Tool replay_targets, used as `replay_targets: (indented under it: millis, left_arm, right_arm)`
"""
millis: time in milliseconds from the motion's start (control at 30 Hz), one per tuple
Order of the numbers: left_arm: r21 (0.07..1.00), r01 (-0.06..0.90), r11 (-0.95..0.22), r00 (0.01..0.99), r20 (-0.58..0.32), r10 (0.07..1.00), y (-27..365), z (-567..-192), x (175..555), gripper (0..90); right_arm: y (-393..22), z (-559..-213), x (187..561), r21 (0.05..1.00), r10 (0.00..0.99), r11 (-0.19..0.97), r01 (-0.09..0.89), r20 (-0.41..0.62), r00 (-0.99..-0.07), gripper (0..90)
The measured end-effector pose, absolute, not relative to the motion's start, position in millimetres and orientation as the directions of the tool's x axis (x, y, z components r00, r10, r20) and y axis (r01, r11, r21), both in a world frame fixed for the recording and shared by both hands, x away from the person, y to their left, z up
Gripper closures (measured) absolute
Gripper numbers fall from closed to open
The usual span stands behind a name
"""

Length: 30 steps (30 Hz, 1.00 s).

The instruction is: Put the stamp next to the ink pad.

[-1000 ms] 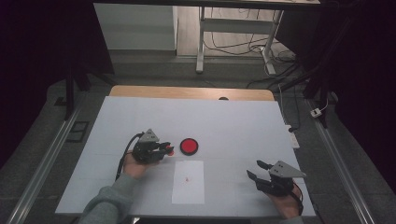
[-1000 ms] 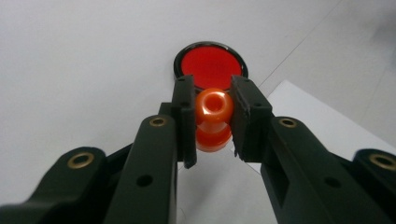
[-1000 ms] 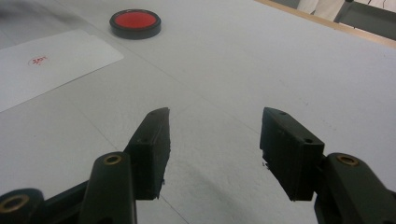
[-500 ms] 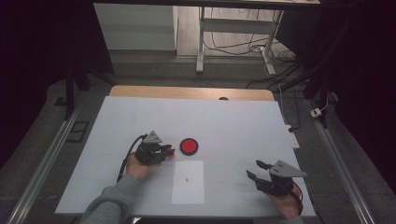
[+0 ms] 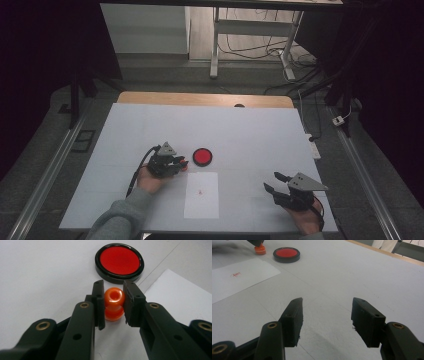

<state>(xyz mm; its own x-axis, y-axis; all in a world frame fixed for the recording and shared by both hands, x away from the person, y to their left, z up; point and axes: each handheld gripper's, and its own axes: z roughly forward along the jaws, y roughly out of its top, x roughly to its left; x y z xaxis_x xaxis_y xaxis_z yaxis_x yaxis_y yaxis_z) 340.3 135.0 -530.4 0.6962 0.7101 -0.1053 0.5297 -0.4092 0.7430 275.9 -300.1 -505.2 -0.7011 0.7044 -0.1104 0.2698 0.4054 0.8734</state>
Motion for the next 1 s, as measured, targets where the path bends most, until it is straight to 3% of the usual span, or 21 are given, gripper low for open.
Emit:
replay_targets:
  millis: [500, 800, 1000]
  left_arm:
    - [0.751, 0.518, -0.408, 0.699, -0.098, 0.708, 134.9, -530.2, 338.3, 70.0]
    - [0.793, 0.501, -0.347, 0.674, -0.105, 0.732, 140.3, -519.6, 333.3, 44.6]
    - [0.82, 0.49, -0.297, 0.65, -0.117, 0.751, 147.3, -509.8, 327.4, 33.0]
  right_arm:
    - [-300.6, -504.9, 275.8, 0.873, 0.704, 0.407, 0.269, -0.113, -0.701, 42.1]
    - [-300.2, -504.6, 275.8, 0.874, 0.703, 0.409, 0.264, -0.117, -0.702, 41.9]
    - [-299.8, -504.5, 275.7, 0.873, 0.702, 0.41, 0.264, -0.117, -0.702, 41.9]
